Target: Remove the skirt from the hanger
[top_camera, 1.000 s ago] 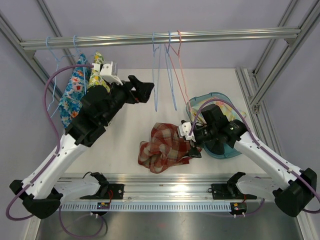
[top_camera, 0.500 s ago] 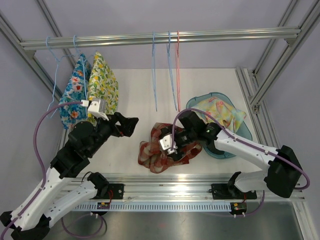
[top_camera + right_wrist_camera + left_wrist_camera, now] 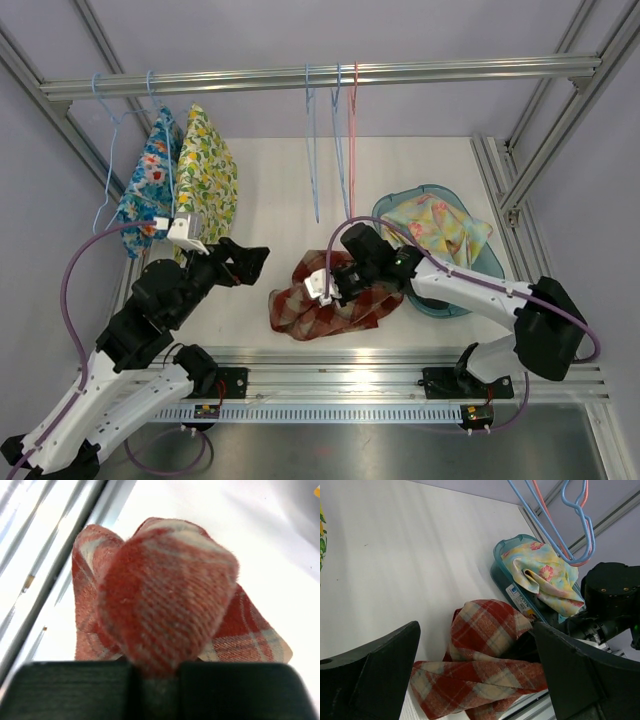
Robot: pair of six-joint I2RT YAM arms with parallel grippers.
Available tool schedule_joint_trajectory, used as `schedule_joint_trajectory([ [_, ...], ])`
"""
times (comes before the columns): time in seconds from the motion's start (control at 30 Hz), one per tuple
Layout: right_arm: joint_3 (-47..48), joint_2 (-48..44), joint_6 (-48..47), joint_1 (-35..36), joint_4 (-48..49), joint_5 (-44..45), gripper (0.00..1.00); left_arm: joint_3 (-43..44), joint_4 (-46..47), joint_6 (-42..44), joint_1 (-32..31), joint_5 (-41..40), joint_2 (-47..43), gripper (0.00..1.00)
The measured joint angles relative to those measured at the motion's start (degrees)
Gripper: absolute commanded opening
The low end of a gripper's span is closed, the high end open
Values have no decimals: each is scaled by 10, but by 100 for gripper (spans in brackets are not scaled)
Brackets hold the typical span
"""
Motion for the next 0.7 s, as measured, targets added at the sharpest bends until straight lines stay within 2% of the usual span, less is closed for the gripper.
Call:
schedule_joint_trajectory([
  [0.1,0,-47,22,0,-28,-12,0,-4,0,0,0,-2,-9,99],
  [0.27,1,-206,68,-9,-79,-29,0,-5,1,7,0,-3,-16,99],
  [0.47,23,-344,154,-70,-119,-4,0,-4,5,27,0,-5,-22,99],
  [0.6,31,-405,224,-105,-136,69,0,-5,12,41,0,-7,-22,99],
  [0.7,44,-435,277,-108,-143,169,0,-4,15,50,0,-7,-22,99],
])
